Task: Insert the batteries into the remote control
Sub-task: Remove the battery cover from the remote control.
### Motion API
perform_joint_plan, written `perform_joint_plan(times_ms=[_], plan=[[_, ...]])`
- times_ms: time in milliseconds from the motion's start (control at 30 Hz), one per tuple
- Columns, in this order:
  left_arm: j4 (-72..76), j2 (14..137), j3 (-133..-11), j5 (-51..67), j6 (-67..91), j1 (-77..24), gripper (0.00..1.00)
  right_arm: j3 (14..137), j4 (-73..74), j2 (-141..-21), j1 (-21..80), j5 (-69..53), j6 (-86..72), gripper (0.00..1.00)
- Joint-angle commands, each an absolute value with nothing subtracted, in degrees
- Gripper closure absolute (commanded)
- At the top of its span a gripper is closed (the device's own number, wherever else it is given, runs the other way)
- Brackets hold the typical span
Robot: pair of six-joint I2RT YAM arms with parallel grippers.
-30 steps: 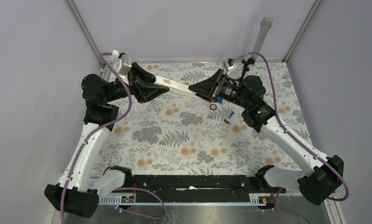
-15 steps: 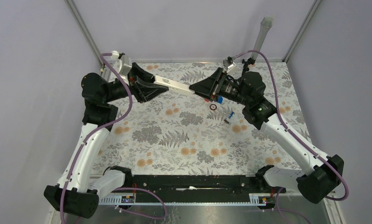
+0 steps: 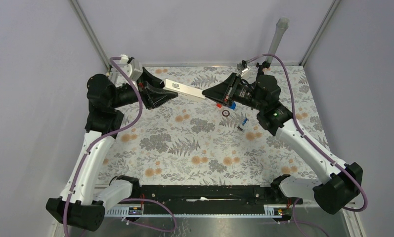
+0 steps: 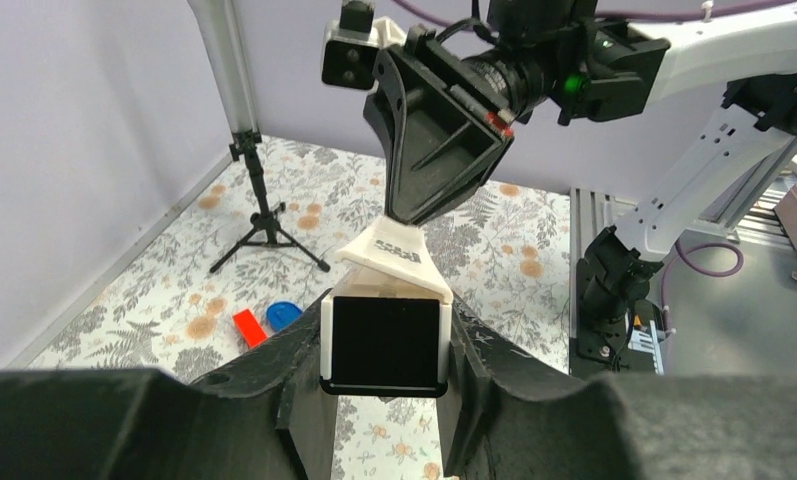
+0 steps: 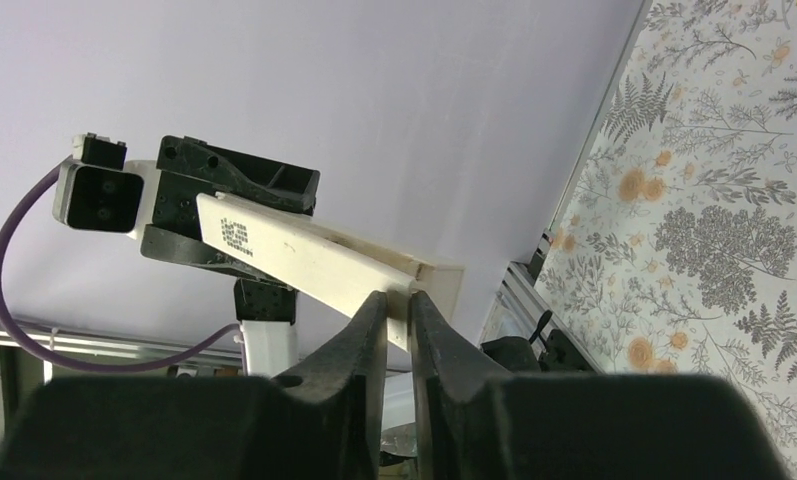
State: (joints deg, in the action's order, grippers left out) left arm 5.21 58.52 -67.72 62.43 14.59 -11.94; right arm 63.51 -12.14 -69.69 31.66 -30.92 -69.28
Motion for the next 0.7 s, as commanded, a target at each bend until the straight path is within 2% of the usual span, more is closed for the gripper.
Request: perform_joint_plan(times_ms=[0, 100, 133, 500, 667], plan=[[0.1, 57.8, -71.1, 60.6, 8.5, -11.9, 1.00, 64.7, -14.4, -67.7, 31.0, -30.2, -68.0, 0.86], [0.1, 57.9, -70.7, 60.6, 8.3, -11.9, 1.00, 63.2, -18.1, -66.8, 31.0, -29.4, -68.6, 0.99], [0.1, 57.8, -70.4, 60.4, 8.3, -11.9, 1.00, 62.7, -19.2, -66.5, 30.9, -28.8, -68.8, 1.00], [-1.1, 57.6, -64.4, 57.7, 7.6, -11.8, 1.00, 57.5, -22.9, -61.7, 29.5, -21.7, -69.4, 1.00], [2.0, 56.0, -58.4, 56.5, 10.7, -11.8, 1.00, 55.7, -18.7, -59.8, 29.0, -16.3, -69.0, 1.00]])
